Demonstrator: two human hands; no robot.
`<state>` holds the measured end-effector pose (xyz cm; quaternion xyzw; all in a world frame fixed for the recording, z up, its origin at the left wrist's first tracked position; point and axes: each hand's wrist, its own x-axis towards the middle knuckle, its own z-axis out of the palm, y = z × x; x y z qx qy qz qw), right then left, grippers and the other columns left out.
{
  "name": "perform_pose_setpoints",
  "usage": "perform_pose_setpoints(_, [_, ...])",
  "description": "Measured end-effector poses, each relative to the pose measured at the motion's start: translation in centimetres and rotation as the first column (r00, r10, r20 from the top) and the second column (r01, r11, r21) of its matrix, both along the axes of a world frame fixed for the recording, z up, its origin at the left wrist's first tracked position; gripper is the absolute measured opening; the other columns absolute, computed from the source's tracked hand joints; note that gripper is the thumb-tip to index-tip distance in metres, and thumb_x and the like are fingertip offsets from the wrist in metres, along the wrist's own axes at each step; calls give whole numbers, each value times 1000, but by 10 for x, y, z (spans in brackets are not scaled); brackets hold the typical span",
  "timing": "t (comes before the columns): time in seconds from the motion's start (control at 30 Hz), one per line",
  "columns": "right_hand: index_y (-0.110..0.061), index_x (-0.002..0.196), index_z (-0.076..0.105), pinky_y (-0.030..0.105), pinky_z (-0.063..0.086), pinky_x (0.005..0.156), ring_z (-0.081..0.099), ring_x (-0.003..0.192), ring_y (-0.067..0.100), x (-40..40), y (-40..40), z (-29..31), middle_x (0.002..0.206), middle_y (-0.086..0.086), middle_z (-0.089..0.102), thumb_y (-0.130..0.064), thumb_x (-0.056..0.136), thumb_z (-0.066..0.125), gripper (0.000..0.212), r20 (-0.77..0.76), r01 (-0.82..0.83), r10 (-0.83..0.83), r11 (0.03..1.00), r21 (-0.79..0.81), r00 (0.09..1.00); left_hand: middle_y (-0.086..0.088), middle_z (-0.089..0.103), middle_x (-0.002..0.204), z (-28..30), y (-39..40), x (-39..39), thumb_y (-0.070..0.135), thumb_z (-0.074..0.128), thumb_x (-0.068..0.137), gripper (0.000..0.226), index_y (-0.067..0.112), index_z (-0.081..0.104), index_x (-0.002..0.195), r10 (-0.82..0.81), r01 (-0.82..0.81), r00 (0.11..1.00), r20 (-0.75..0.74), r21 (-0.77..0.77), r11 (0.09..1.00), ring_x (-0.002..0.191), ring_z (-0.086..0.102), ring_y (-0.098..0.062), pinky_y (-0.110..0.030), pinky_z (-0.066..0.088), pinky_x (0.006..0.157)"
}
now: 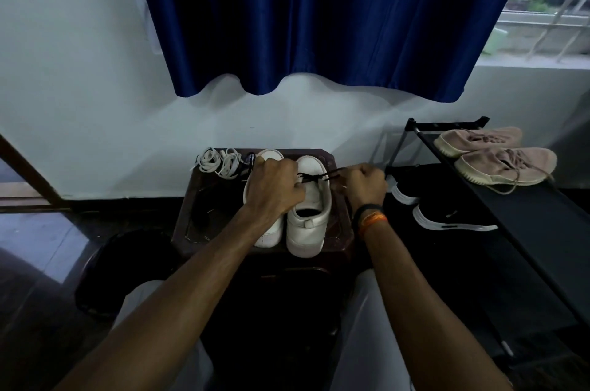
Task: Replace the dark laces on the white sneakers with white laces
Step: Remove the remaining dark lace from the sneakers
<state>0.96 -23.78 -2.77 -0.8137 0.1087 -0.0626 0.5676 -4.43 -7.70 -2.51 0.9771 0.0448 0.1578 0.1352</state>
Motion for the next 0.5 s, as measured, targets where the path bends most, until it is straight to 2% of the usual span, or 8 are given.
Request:
perform_pose_setpoints(0.07, [-17,77,70,31,53,85,67,90,24,2,-5,-1,82,1,72,-13,81,62,10,-12,-106,105,990,-88,994,-4,62,57,0,1,-1,30,59,70,19,21,46,59,-5,5,1000,20,-11,1000,61,60,-30,-44,47,88])
perform_pose_setpoints(0.13, [-19,86,72,27,54,86,68,87,13,-2,-6,1,86,-5,73,-5,79,61,19,46,-219,228,966,-140,973,-2,65,59,-1,0,0,32,56,70,17,21,49,59,2,-2,1000,4,-9,1000,63,62,-28,-45,46,91])
perform_pose_setpoints(0.2, [-18,97,74,20,53,80,66,84,4,-5,-3,5,91,-6,74,-3,78,59,29,120,-327,342,936,-129,932,-3,65,61,-1,-2,0,33,58,73,18,21,52,61,16,-16,1000,-8,-11,1000,66,63,-28,-44,44,92])
perform_pose_setpoints(0.27, [-19,104,77,16,51,77,66,86,4,-6,2,9,96,-5,75,-9,79,60,32,151,-453,480,873,-180,864,-5,65,63,1,-3,-1,31,63,77,20,20,52,64,25,-25,1000,-12,-9,1000,69,62,-30,-43,43,90])
perform_pose_setpoints(0.33, [-20,103,79,23,52,83,66,96,12,-4,7,9,101,-3,76,-14,78,69,28,149,-530,623,749,-399,768,-7,65,65,3,-4,-2,27,64,79,21,20,51,64,28,-28,999,-17,-9,1000,72,61,-32,-42,41,88])
perform_pose_setpoints(0.4, [-25,98,81,31,54,85,64,104,21,0,11,3,101,0,76,-17,76,73,24,124,-474,705,586,-657,699,-9,62,62,4,-4,-3,23,64,78,26,19,45,61,29,-30,999,-13,-22,999,69,59,-34,-43,43,88])
perform_pose_setpoints(0.5, [-32,103,79,33,49,83,56,113,27,2,13,-3,117,3,68,-22,82,73,25,40,-356,699,412,-839,714,-7,58,59,5,-4,-5,23,66,80,30,19,43,60,25,-25,1000,-9,-34,999,66,57,-33,-44,43,88])
